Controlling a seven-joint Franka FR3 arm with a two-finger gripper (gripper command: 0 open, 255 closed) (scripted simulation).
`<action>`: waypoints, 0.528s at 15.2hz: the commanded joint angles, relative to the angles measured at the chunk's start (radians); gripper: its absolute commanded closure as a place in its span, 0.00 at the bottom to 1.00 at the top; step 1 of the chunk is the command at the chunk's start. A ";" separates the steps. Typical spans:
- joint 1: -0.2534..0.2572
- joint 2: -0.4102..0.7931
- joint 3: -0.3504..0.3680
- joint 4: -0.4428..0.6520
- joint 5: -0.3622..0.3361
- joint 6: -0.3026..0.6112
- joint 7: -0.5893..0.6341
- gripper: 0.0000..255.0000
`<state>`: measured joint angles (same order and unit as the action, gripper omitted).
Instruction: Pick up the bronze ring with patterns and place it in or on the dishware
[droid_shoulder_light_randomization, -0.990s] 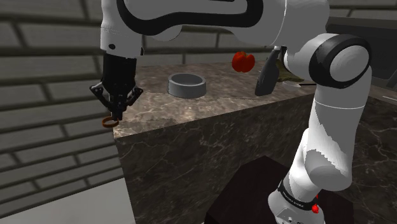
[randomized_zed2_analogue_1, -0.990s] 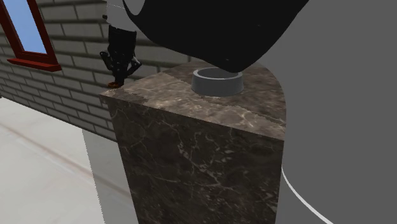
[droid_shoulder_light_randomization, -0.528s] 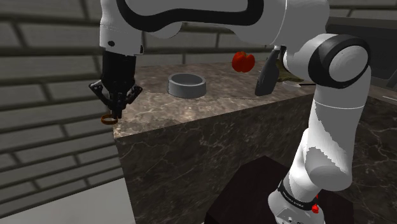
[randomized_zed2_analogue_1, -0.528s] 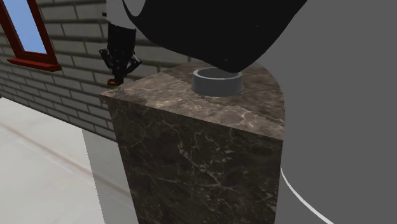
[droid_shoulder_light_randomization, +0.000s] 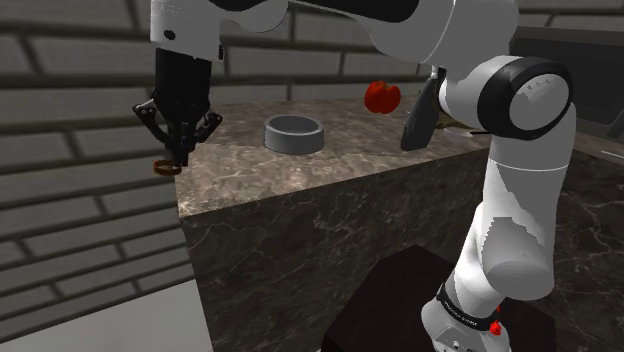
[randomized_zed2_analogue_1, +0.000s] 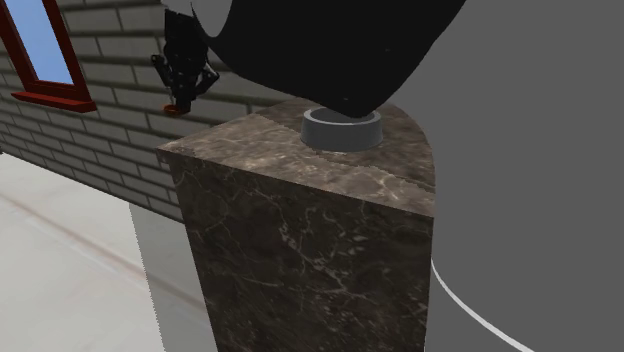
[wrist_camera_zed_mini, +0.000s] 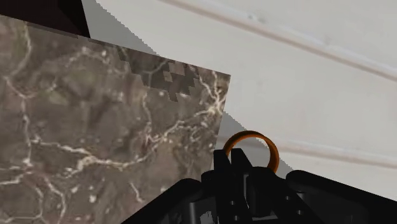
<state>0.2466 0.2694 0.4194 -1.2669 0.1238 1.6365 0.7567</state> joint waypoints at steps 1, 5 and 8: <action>0.007 0.017 0.001 0.052 -0.008 -0.035 0.010 1.00; 0.022 0.051 0.003 0.156 -0.023 -0.104 0.029 1.00; 0.038 0.086 0.004 0.249 -0.038 -0.163 0.044 1.00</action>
<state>0.2790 0.3445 0.4232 -1.0481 0.0903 1.4935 0.7952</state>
